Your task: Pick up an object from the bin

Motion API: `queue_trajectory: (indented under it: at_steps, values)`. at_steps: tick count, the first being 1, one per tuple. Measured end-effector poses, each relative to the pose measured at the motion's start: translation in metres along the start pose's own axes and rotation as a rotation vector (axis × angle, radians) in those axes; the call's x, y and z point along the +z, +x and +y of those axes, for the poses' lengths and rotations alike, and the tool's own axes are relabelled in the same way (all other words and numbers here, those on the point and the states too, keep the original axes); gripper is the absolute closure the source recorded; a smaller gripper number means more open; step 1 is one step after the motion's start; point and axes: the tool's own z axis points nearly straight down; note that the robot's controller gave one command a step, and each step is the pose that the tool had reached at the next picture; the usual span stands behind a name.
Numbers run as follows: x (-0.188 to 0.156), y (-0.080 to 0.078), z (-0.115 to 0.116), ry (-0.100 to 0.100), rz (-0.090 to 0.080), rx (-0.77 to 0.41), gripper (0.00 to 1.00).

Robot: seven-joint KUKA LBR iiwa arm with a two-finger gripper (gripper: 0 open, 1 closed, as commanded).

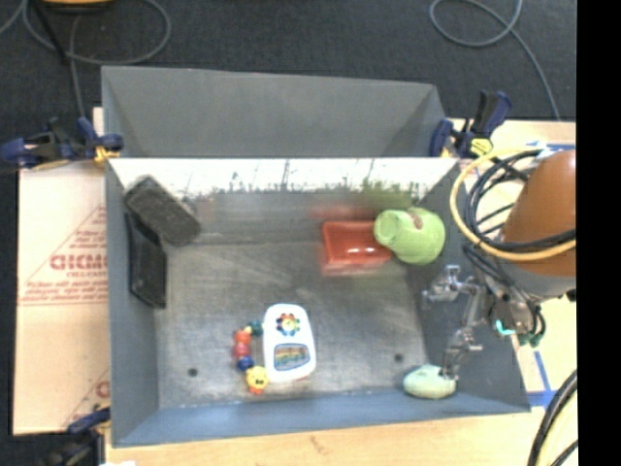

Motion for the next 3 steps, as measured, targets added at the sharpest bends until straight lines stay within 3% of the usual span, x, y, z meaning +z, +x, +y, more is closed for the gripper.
queue_trajectory:
  at_steps: [1,2,3]
  values:
    - [-0.004,-0.002,0.0,0.002,-0.008,-0.003,0.0]
    - [0.123,-0.01,-0.001,0.002,-0.015,-0.057,1.0]
    - [0.121,-0.015,-0.001,0.006,-0.037,-0.058,0.0]
